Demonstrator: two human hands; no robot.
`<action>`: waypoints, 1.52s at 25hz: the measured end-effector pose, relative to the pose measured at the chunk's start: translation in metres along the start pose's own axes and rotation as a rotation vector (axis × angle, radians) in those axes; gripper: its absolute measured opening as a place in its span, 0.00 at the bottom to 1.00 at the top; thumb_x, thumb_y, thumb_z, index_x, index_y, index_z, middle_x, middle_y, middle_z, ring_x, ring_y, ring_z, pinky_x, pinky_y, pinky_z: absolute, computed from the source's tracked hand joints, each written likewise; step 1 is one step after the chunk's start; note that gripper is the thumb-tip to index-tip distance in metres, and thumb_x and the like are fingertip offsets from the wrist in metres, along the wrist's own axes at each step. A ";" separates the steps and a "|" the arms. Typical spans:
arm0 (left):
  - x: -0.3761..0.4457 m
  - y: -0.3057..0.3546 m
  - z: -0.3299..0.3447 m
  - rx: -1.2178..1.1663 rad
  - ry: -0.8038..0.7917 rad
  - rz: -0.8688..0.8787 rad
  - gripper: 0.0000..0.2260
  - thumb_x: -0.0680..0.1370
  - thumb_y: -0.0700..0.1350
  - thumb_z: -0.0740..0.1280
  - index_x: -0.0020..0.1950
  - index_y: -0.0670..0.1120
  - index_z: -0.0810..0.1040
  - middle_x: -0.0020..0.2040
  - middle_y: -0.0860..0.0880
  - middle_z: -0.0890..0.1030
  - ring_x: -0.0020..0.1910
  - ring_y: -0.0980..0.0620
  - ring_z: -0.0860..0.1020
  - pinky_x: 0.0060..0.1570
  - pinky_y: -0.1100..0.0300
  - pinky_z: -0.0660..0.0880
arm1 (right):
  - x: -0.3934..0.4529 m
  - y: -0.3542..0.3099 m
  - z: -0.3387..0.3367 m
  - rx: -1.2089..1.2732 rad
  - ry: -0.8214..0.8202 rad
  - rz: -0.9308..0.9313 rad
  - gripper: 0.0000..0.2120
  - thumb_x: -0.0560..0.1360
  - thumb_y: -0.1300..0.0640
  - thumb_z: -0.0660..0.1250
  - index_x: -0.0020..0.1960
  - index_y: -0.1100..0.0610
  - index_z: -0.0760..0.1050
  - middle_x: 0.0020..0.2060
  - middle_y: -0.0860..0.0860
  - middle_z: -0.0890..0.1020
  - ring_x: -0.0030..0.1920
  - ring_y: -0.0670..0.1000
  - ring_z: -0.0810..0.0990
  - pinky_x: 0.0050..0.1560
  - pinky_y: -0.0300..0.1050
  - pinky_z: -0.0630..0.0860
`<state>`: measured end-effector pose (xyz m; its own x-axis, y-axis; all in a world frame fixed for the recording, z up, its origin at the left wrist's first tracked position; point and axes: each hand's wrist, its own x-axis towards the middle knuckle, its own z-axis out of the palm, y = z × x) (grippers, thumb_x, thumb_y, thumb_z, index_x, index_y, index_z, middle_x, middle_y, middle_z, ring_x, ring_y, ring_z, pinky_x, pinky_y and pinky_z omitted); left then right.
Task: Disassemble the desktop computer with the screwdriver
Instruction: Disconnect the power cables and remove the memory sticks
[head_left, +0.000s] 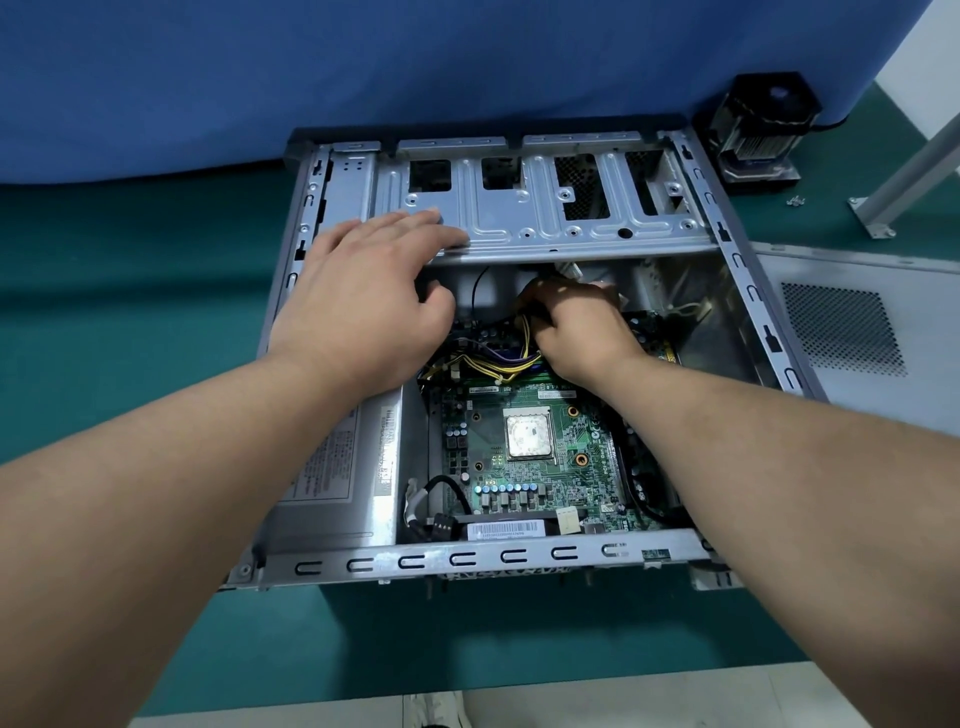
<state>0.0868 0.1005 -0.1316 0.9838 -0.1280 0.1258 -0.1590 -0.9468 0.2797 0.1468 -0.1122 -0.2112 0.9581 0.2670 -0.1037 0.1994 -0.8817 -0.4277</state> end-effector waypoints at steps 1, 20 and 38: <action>0.000 0.000 0.000 -0.003 -0.001 -0.001 0.27 0.76 0.53 0.56 0.75 0.59 0.71 0.78 0.56 0.69 0.79 0.56 0.63 0.79 0.52 0.52 | 0.000 0.000 0.000 0.000 0.004 0.004 0.16 0.79 0.60 0.64 0.63 0.46 0.78 0.59 0.56 0.82 0.59 0.61 0.79 0.57 0.48 0.76; -0.002 0.007 -0.006 -0.046 -0.016 0.016 0.25 0.76 0.54 0.56 0.73 0.58 0.74 0.77 0.55 0.71 0.77 0.54 0.66 0.78 0.48 0.55 | -0.022 0.004 -0.038 -0.159 -0.097 0.122 0.10 0.78 0.60 0.60 0.51 0.48 0.77 0.48 0.57 0.77 0.54 0.65 0.79 0.53 0.50 0.75; -0.016 0.087 0.056 0.306 -0.911 0.359 0.31 0.83 0.51 0.65 0.83 0.60 0.55 0.85 0.50 0.47 0.80 0.42 0.61 0.75 0.48 0.66 | 0.001 0.021 -0.020 -0.246 0.007 0.026 0.20 0.78 0.61 0.66 0.66 0.44 0.80 0.64 0.55 0.80 0.63 0.60 0.78 0.62 0.50 0.77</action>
<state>0.0622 0.0042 -0.1623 0.5921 -0.4739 -0.6518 -0.5541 -0.8267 0.0976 0.1560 -0.1383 -0.2020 0.9648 0.2407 -0.1058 0.2175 -0.9566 -0.1937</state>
